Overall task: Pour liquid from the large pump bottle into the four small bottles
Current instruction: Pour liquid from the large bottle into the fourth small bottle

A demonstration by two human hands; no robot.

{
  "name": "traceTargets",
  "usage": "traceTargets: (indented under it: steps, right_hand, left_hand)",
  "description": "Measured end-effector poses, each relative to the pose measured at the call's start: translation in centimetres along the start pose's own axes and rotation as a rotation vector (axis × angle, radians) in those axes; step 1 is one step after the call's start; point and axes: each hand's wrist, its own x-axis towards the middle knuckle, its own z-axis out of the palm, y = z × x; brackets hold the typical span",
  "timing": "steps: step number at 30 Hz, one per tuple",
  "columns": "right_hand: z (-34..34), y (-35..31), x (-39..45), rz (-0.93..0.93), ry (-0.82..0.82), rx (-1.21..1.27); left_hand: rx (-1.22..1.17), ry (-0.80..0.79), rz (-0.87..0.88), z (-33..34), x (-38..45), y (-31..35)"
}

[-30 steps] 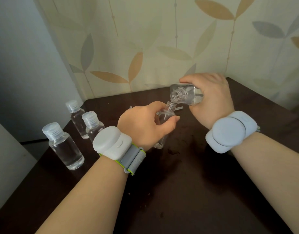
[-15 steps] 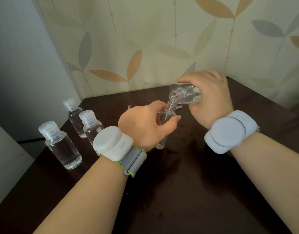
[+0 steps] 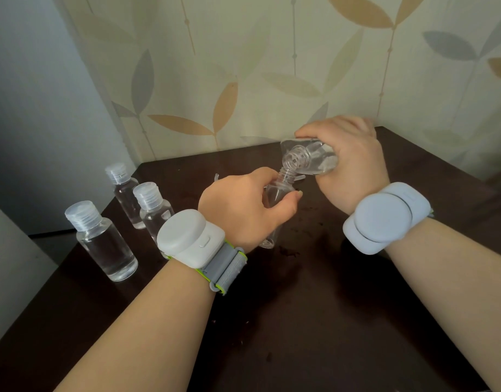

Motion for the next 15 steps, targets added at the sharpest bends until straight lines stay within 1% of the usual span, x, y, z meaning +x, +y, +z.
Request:
traceTargets:
  steps: [15]
  right_hand:
    - [-0.15,-0.1,0.13,-0.055,0.024,0.009]
  left_hand:
    - [-0.018,0.008,0.004,0.15,-0.07,-0.07]
